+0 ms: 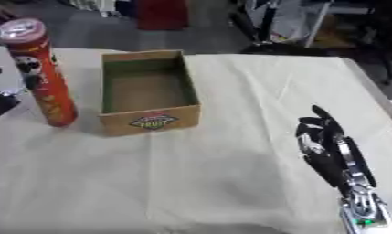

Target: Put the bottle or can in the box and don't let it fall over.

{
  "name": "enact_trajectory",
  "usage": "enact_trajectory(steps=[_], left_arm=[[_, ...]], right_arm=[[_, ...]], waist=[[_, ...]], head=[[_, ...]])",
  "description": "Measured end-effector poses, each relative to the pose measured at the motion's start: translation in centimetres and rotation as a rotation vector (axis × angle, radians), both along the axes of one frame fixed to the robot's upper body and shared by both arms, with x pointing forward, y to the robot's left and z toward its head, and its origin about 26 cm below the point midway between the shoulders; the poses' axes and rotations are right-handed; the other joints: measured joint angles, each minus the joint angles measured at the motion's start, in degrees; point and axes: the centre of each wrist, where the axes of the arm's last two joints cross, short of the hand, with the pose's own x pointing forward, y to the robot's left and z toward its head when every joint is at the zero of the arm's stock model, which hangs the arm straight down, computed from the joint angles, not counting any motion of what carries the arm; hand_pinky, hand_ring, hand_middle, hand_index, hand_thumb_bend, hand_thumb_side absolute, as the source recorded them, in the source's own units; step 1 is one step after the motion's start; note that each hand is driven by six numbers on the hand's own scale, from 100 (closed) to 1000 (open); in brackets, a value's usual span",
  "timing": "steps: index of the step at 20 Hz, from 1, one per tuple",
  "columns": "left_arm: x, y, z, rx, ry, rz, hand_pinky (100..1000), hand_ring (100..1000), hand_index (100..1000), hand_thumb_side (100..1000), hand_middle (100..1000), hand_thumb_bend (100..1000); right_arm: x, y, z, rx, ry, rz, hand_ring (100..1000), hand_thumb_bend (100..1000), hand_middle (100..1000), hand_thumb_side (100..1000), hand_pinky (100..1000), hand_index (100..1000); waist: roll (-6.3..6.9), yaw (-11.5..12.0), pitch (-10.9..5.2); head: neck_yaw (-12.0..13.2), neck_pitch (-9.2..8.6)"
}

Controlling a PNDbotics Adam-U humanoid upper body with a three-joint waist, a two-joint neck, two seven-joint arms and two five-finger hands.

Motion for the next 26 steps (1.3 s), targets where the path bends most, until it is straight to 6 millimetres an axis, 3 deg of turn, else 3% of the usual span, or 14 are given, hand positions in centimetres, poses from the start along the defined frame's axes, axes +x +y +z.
enact_trajectory(steps=[7,15,23,26], left_arm=[[2.5,-0.5,0.1,-0.013,-0.01,-0.059,932,861,840,326,688,901],[4.0,-0.8,-0.4,-0.006,0.012,-0.095,932,862,835,324,681,889],[4.4,-0.9,-1.1,0.012,0.052,-0.144,937,868,825,239,665,823],[4.4,-0.8,-1.4,0.011,0.062,-0.164,938,866,799,138,629,722]], right_arm=[[0.0,0.1,0.0,0.002,0.003,0.007,746,100,776,606,797,1000],[0.0,0.3,-0.1,0.005,0.006,0.019,746,100,776,606,797,1000],[0.0,0.3,-0.1,0.006,0.006,0.02,746,100,775,607,797,1000],[0.0,0.3,-0.1,0.006,0.006,0.02,746,100,775,607,797,1000]], waist=[[-0.3,-0.57,0.0],[-0.4,-1.05,0.0],[-0.4,-1.28,-0.01],[-0.4,-1.28,-0.01]], head=[[0.34,0.0],[0.75,0.0],[0.8,0.0],[0.79,0.0]])
